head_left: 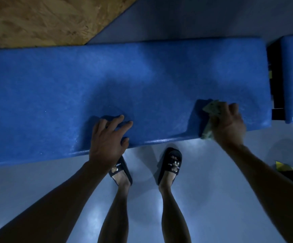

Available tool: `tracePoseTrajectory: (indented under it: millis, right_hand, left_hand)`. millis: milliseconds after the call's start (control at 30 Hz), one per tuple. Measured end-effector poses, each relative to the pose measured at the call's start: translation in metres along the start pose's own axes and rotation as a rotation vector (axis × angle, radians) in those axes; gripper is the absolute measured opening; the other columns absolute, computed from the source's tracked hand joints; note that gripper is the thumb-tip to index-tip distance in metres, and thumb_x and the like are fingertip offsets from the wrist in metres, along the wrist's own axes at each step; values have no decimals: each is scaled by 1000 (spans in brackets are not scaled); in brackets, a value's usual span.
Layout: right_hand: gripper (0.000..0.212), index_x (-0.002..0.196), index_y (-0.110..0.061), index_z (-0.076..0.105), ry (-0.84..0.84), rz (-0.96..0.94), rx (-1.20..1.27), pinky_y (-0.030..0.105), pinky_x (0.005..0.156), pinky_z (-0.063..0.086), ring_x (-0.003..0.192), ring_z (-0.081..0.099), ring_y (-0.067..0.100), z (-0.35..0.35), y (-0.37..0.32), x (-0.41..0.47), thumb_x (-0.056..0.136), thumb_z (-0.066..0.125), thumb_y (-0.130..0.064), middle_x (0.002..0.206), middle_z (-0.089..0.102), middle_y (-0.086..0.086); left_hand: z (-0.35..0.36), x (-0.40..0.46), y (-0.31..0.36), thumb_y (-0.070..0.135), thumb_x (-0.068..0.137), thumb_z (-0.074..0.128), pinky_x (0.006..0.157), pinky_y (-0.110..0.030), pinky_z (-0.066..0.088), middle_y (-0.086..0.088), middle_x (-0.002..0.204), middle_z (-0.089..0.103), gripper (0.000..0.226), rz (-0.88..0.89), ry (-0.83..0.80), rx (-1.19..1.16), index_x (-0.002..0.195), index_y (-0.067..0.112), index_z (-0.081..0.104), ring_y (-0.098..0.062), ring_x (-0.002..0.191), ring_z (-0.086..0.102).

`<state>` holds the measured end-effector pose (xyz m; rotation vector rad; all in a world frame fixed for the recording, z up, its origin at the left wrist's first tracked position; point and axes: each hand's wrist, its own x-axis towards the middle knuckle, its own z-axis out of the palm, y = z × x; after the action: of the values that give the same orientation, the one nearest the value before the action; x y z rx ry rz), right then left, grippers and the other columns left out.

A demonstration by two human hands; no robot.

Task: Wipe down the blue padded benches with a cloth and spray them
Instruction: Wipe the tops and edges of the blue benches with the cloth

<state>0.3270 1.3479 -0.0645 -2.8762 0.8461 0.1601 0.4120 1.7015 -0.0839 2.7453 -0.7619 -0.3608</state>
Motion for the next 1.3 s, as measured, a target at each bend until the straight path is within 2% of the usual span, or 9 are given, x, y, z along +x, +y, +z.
tracePoseTrajectory:
  millis: [200,333,467,667,833,1000,1067,1133,1300]
  right_hand:
    - [41,127,-15,46,12,186,178,41,67,47,101,50,38,41,-111,-59,87,57,-16,113,45,15]
    - [42,124,-10,50,-101,-332,228,36,59,53,94,52,32,48,-186,-104,83,59,-5,109,51,14]
    - [40,129,-12,55,-161,-577,111,37,53,51,91,52,34,32,-138,-58,90,51,-14,110,50,13]
    - [36,127,-16,54,67,75,69,38,62,38,90,53,41,13,-46,19,91,54,-19,112,45,18]
    - [50,143,-10,39,78,315,155,49,74,47,96,53,43,42,-144,-7,95,47,-20,123,43,21]
    - [50,138,-7,46,-79,-218,146,42,61,55,90,56,38,53,-220,-54,88,52,-10,114,50,16]
    - [52,138,-11,49,-123,-508,63,38,49,52,87,56,35,46,-201,-44,86,52,-12,111,52,14]
    - [53,139,-15,48,-110,-581,-19,38,49,51,85,56,36,37,-165,-16,86,50,-12,111,52,15]
    - [45,133,-13,52,42,116,72,49,71,50,84,55,45,10,-68,49,89,49,-7,115,44,22]
  left_hand:
    - [-3,1,1,31,77,76,92,-42,43,5,141,54,54,6,-19,4,129,31,62,-26,103,52]
    - [-8,3,-2,30,72,80,95,-41,39,4,142,54,62,12,-53,11,131,31,60,-27,105,52]
    - [-7,3,-7,35,75,79,99,-44,36,4,139,57,58,27,-28,-4,129,29,60,-28,104,53]
    - [-15,6,-13,37,77,77,105,-47,34,5,136,59,62,79,-40,-25,133,26,56,-28,104,54]
    - [-40,27,-30,37,72,80,107,-49,33,3,148,44,77,78,-42,64,141,27,48,-33,120,45]
    - [-49,53,-51,42,63,87,111,-55,28,-4,157,32,94,22,-119,160,144,23,43,-37,130,38]
    - [-47,54,-52,46,62,87,111,-54,27,-4,157,34,95,28,-131,175,144,22,44,-36,131,37]
    - [-46,55,-53,48,59,87,111,-54,28,-3,155,37,96,33,-120,179,142,23,46,-34,130,40]
    - [-44,58,-56,51,57,87,111,-53,27,-2,154,39,96,29,-126,170,140,24,48,-33,130,43]
